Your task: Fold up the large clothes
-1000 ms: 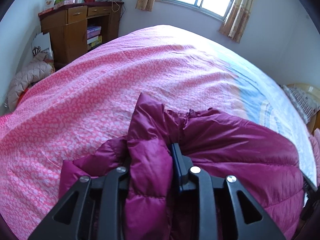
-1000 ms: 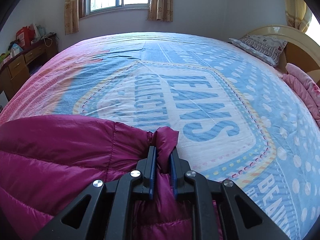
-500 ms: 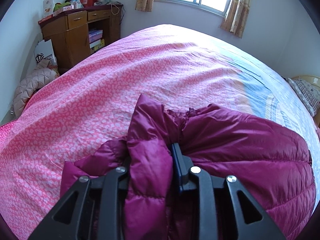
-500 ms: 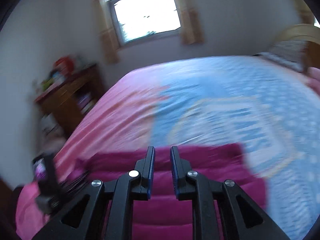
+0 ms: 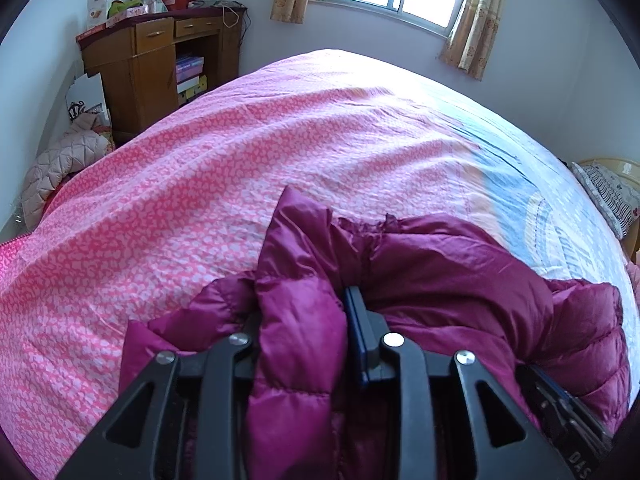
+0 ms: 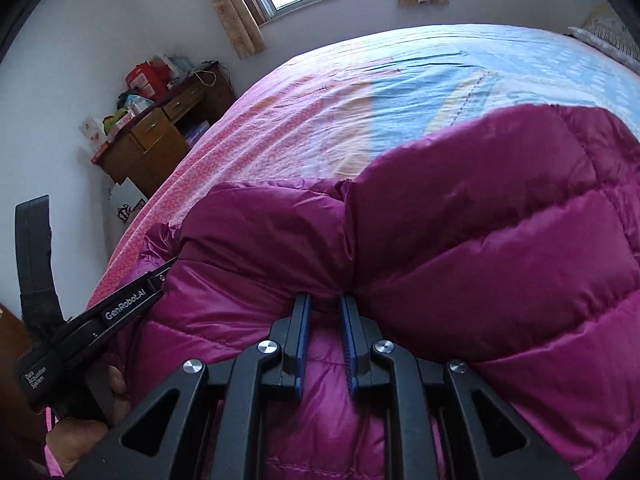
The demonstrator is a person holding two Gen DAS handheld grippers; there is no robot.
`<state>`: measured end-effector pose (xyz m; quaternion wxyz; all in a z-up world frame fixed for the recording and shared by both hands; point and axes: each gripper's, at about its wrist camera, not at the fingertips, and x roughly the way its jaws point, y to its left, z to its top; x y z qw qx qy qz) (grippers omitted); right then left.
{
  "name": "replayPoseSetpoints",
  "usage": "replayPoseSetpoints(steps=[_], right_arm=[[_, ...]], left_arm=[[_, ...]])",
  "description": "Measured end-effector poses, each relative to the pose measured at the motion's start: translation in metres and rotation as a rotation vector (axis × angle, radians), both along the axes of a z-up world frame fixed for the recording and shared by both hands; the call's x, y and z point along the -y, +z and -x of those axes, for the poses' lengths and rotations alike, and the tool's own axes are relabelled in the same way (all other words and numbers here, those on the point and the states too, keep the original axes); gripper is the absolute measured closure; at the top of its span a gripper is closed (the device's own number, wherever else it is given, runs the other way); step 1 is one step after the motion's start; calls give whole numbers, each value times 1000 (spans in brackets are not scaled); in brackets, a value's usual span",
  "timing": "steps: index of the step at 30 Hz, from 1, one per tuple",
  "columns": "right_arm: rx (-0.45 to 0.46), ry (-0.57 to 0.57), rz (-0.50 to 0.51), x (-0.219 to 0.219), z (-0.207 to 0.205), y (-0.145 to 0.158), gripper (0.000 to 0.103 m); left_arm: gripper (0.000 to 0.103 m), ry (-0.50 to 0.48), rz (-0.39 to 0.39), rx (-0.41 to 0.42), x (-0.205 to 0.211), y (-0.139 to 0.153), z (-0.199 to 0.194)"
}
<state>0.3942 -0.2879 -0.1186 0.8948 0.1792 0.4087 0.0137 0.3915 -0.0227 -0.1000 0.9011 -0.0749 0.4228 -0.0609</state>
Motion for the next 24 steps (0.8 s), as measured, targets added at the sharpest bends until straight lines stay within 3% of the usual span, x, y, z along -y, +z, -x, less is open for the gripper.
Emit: replayPoseSetpoints(steps=[4, 6, 8, 9, 13, 20, 24], right_arm=[[-1, 0, 24, -2, -1, -2, 90], [0, 0, 32, -3, 0, -2, 90], [0, -1, 33, -4, -1, -3, 90], [0, -1, 32, -4, -1, -3, 90], [4, 0, 31, -1, 0, -2, 90], [-37, 1, 2, -1, -7, 7, 90], [87, 28, -43, 3, 26, 53, 90]], left_arm=[[67, -28, 32, -29, -14, 12, 13], [57, -25, 26, -23, -25, 27, 32], [26, 8, -1, 23, -38, 39, 56], [21, 45, -23, 75, -48, 46, 79], [19, 70, 9, 127, -73, 48, 134], [19, 149, 234, 9, -97, 7, 185], [19, 158, 257, 47, -94, 9, 200]])
